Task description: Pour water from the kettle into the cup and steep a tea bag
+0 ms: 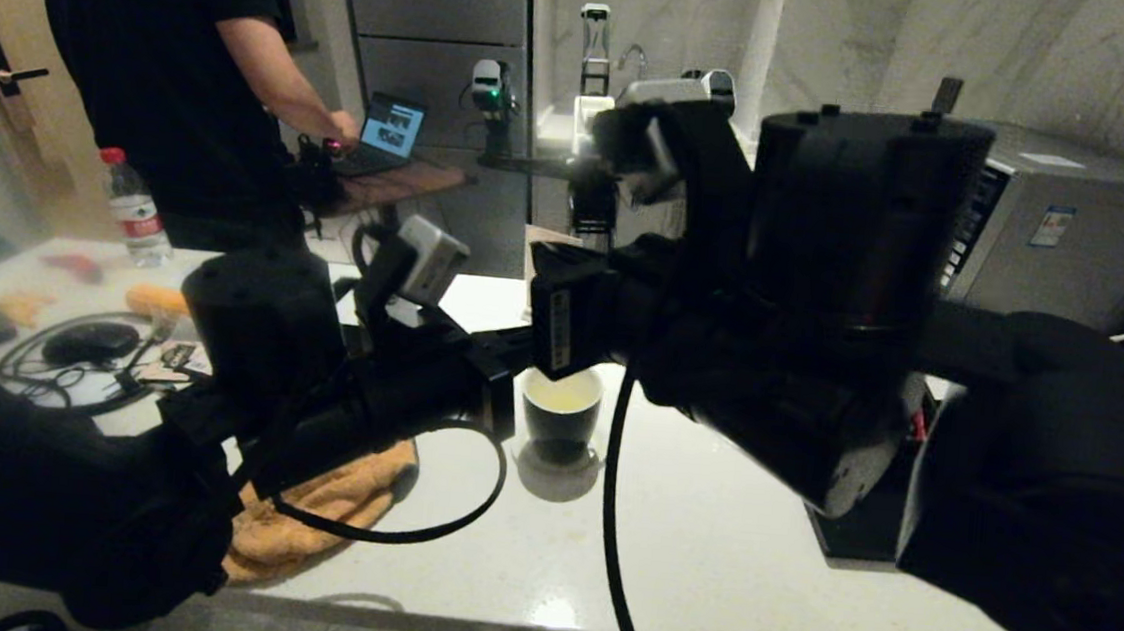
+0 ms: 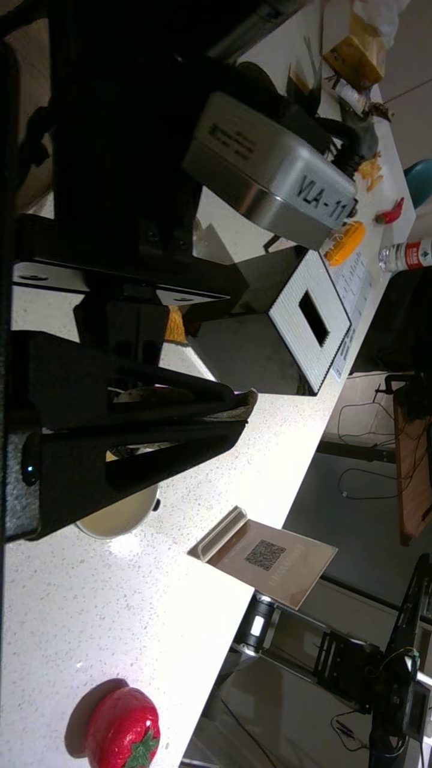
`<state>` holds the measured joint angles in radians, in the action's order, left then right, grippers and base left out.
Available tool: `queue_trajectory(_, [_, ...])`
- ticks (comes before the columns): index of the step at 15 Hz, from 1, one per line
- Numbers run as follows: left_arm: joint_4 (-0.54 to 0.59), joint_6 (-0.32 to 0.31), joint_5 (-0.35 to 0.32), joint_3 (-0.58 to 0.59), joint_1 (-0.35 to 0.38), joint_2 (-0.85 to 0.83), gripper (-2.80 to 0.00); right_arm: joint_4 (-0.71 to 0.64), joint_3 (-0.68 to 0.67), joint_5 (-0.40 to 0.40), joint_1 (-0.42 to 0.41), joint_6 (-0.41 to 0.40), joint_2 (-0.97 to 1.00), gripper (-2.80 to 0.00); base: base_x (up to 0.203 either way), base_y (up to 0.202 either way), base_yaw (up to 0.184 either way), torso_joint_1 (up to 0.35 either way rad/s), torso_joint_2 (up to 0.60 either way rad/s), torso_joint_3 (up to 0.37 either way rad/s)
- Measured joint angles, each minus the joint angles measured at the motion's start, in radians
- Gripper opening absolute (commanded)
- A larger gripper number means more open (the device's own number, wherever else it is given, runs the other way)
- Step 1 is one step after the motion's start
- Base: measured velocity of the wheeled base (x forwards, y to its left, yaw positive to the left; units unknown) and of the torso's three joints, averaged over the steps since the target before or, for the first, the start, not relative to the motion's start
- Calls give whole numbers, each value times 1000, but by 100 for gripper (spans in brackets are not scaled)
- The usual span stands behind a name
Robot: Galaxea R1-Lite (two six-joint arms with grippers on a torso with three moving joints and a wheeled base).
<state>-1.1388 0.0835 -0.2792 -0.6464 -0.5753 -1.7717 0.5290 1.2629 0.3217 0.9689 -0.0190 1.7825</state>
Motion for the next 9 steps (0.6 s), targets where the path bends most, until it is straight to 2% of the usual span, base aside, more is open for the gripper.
queue_trajectory(9, [0, 1, 2, 1, 0, -7, -280, 353, -168, -1, 3, 11, -4, -280, 0, 0, 0, 0, 0, 0])
